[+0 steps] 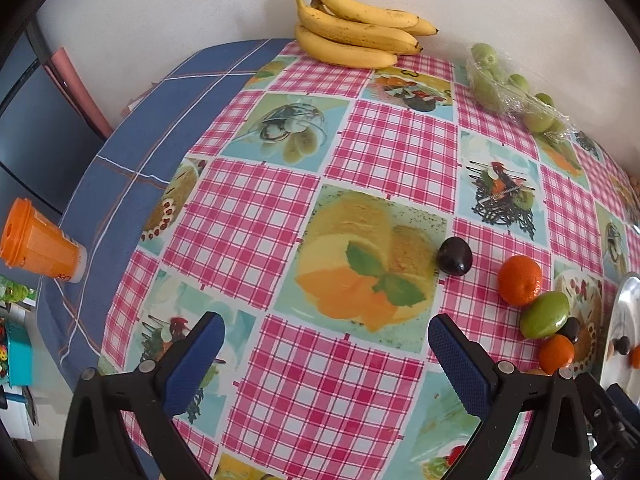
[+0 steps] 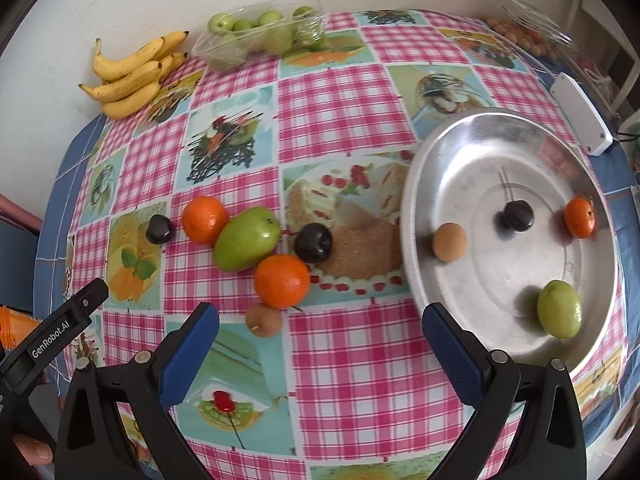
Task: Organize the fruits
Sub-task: 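Lower the left tool onto a dark plum on the cloth and close it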
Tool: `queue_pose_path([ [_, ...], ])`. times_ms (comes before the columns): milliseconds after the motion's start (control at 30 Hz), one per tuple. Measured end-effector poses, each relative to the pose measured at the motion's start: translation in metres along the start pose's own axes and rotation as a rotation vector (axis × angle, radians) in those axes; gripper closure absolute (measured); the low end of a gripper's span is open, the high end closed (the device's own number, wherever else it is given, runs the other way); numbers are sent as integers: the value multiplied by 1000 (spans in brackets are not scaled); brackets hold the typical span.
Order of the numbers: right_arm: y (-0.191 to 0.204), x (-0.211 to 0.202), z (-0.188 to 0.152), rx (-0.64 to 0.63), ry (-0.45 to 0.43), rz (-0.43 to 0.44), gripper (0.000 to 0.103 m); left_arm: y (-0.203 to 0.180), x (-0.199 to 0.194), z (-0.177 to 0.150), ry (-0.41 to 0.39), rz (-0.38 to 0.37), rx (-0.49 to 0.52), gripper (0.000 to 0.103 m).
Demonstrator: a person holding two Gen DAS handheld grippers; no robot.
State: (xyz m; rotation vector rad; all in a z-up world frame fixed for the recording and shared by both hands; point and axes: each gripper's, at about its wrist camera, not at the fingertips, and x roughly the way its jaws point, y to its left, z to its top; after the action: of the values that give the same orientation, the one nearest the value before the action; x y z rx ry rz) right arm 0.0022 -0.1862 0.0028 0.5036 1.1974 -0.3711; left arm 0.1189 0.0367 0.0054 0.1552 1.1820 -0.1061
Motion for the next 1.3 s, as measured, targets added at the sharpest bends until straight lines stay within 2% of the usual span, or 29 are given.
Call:
queue_pose_path([
  [333, 11, 14, 1, -8, 31, 15, 2, 11, 9, 3, 19, 5, -32, 0],
  [633, 10, 18, 8, 4, 17, 36, 2, 6, 10, 6, 2, -40, -52, 0],
  [767, 5, 18, 13, 35, -6, 57, 2, 6, 11, 11, -20, -62, -80, 0],
  [967, 2, 16, 21, 55, -38, 77, 2, -5, 12, 16, -52, -79, -55, 0],
  [1167, 3, 13, 29, 56, -103, 93, 2, -8, 14, 23, -54, -119, -81, 0],
  [1300, 2, 9, 35, 53, -124, 95, 2, -12, 18, 25, -55, -115, -77, 0],
])
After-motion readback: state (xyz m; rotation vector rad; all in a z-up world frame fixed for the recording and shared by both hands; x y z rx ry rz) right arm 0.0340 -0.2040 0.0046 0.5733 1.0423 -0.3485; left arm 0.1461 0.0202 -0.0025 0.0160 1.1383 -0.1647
